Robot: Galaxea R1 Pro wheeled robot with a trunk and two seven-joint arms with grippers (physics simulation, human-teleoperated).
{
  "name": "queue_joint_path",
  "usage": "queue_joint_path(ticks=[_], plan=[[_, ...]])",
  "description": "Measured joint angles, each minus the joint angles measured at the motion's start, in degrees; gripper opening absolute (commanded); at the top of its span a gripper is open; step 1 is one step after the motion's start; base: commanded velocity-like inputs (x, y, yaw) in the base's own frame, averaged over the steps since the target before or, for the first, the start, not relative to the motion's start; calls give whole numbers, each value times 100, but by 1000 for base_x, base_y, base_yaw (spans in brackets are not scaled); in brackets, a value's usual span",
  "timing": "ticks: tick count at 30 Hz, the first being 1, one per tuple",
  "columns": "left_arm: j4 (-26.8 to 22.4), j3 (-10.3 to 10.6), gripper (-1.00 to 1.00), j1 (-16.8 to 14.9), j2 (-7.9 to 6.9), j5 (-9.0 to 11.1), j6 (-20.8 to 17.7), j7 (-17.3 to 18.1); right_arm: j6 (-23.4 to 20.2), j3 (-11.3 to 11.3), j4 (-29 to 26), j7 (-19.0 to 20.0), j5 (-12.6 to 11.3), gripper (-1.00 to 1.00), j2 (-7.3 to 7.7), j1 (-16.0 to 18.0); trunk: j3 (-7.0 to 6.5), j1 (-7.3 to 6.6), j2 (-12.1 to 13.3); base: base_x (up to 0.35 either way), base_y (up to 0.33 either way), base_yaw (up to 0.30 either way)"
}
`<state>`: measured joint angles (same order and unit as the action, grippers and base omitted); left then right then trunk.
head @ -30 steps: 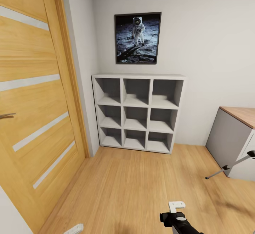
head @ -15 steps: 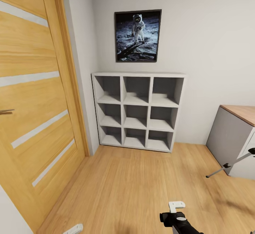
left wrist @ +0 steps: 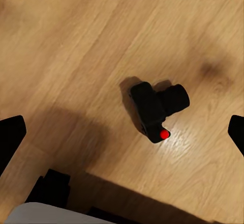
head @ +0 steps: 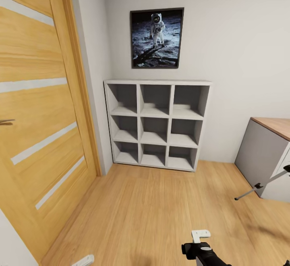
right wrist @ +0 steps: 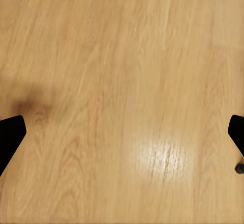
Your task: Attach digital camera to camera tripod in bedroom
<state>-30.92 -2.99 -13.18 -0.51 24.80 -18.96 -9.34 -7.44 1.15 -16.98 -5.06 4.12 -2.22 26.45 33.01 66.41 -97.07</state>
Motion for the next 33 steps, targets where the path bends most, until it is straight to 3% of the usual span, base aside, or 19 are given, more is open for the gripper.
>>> queue_joint_path(ticks=[33], plan=[[-6, 0, 100, 0, -15, 5, 0, 0, 28, 5, 50, 10, -13, 100, -4, 0, 593, 725, -1324, 0, 0, 0]])
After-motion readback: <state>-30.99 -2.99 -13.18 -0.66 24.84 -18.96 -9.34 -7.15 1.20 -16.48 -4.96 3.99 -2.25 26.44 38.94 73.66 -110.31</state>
